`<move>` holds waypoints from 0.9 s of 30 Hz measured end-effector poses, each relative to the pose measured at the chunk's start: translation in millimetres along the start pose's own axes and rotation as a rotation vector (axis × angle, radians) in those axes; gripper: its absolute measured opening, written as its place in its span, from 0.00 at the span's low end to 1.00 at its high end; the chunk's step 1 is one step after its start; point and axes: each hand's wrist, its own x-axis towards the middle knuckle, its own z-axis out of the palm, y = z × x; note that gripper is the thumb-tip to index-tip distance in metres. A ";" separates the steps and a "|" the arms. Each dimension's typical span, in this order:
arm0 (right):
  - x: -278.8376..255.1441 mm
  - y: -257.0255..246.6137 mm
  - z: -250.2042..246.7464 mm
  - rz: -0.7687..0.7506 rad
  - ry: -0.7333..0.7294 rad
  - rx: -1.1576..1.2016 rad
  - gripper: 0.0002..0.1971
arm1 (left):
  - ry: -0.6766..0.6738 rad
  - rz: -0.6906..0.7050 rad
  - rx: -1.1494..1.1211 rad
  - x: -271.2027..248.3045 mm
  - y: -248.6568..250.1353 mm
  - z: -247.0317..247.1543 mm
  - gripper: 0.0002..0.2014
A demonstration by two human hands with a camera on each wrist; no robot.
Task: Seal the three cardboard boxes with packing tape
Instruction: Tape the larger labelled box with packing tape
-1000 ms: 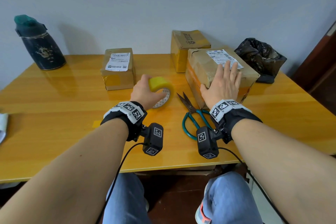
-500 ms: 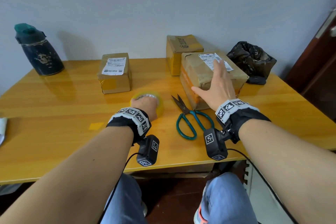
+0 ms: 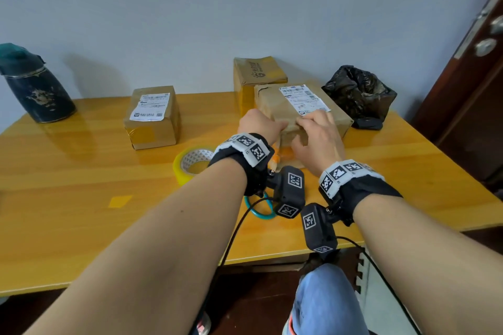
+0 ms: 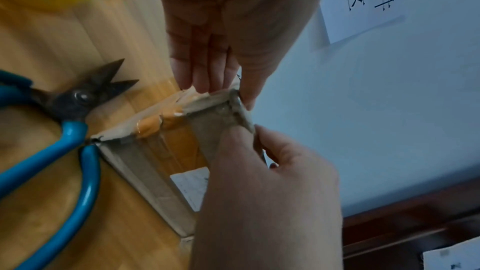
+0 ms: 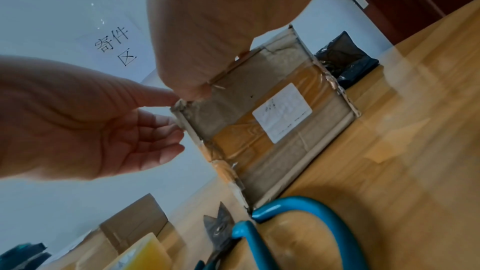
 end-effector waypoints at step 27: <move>9.8 12.8 -5.7 0.157 0.048 0.254 0.19 | 0.010 -0.156 -0.376 4.7 -0.9 7.6 0.16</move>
